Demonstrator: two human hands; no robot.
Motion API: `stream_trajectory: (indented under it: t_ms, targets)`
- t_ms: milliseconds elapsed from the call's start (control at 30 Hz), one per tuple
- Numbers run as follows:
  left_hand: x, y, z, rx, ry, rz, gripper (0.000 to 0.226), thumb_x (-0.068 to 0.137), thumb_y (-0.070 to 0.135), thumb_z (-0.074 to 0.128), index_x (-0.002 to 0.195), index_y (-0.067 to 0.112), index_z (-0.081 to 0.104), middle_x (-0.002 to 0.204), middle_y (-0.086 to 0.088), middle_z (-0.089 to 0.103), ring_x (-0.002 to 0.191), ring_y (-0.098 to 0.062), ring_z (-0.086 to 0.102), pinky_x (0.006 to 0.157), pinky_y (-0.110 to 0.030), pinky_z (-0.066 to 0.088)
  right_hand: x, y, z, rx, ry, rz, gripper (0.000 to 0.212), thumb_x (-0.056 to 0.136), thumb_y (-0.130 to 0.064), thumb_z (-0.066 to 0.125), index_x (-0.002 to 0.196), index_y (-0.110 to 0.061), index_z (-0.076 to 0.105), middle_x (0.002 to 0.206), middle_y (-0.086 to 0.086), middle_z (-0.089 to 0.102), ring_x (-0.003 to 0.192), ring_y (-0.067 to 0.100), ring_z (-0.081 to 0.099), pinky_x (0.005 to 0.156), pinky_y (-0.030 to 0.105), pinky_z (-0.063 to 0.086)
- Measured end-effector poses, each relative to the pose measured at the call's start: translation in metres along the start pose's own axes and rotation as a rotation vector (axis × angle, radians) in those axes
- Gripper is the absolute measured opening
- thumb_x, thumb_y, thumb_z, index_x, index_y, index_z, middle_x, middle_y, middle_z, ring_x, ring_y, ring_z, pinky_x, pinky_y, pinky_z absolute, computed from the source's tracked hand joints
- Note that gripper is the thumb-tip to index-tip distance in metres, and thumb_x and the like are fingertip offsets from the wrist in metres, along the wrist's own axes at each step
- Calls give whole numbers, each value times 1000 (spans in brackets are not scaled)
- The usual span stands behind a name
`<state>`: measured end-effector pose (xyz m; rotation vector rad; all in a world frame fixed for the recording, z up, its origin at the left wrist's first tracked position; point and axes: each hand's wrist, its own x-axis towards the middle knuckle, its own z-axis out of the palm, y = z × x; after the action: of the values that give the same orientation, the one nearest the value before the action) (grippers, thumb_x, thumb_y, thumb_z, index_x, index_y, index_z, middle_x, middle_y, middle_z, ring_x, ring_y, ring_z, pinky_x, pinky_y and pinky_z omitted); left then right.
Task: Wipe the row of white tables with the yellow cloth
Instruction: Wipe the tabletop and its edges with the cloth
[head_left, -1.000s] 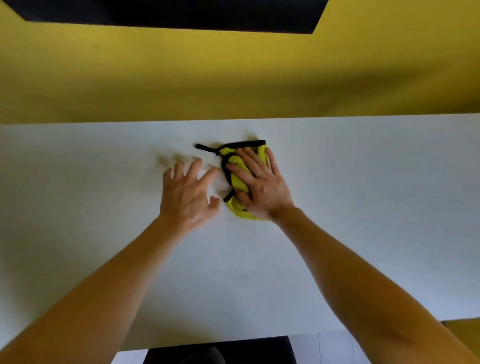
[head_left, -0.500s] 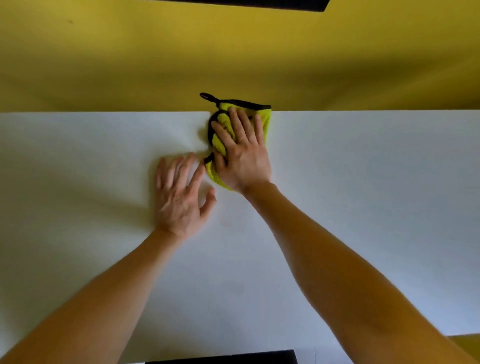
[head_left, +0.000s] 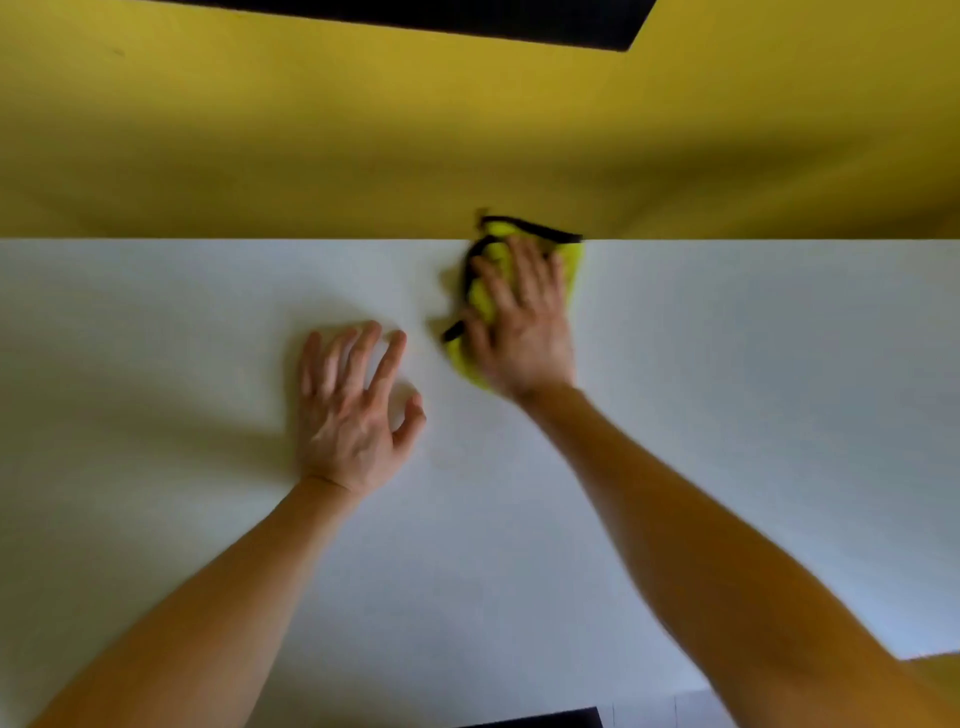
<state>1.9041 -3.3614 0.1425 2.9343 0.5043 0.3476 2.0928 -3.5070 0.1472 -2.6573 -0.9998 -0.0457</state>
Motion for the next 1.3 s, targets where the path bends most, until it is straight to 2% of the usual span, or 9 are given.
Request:
stream_trajectory:
  t_ms: [100,200,433,633,800,933,1033,1133,1300]
  targets:
    - [1,0,2,4,9,13,58,98,42,60,146,9,65,160,-17,55,144,-45,52,125,-68,30,10,-49,4,49,-34,-112,59,103,-46,58,153,-16,60,166,21,46,158,41,37,133,60,16]
    - [1,-1,2,4,21,18,63,99,42,61,155,13,60,160,-16,55,144,-45,52,125,-68,30,5,4,-7,19,-24,-147,56,102,-44,59,151,-19,62,163,17,51,155,38,43,133,59,20]
    - [0,0,1,37,18,16,62,102,44,56,158,18,56,161,-15,53,145,-45,50,127,-66,28,-19,135,-48,-173,11,350,74,104,-64,47,161,-17,48,174,21,33,164,39,24,132,64,14]
    - [0,7,-4,152,-60,17,55,108,37,48,161,21,53,163,-22,48,149,-48,44,127,-66,27,-15,48,-29,-138,-134,-94,91,94,-93,37,167,-38,38,182,15,7,165,50,10,128,75,2]
    - [-14,64,-3,149,-88,-48,59,107,43,53,161,19,51,167,-18,46,157,-44,39,127,-68,25,-23,103,-44,-87,-92,-154,67,102,-76,48,152,-31,57,180,7,23,168,38,13,133,65,7]
    - [-7,138,17,62,-58,-3,62,105,49,58,160,21,54,168,-17,45,158,-41,39,125,-71,27,-45,238,-78,-86,25,36,68,102,-70,58,146,-19,63,178,20,22,167,40,15,134,60,14]
    - [-2,176,34,23,-35,-46,63,102,50,60,159,24,56,172,-16,41,161,-41,34,127,-74,20,-50,284,-92,-77,28,278,83,100,-72,57,163,-19,44,178,28,10,167,44,8,134,62,10]
    - [-4,177,40,33,-36,-69,65,100,50,61,159,24,56,173,-15,38,163,-42,29,127,-74,17,-44,229,-76,-47,17,332,103,99,-70,54,173,-9,17,179,21,18,166,43,15,134,62,8]
    - [-3,175,42,52,-51,-71,66,100,52,61,158,21,56,174,-15,36,164,-40,26,128,-73,17,-48,103,-47,10,-148,-65,81,104,-65,46,166,-14,41,176,18,30,162,49,21,133,62,8]
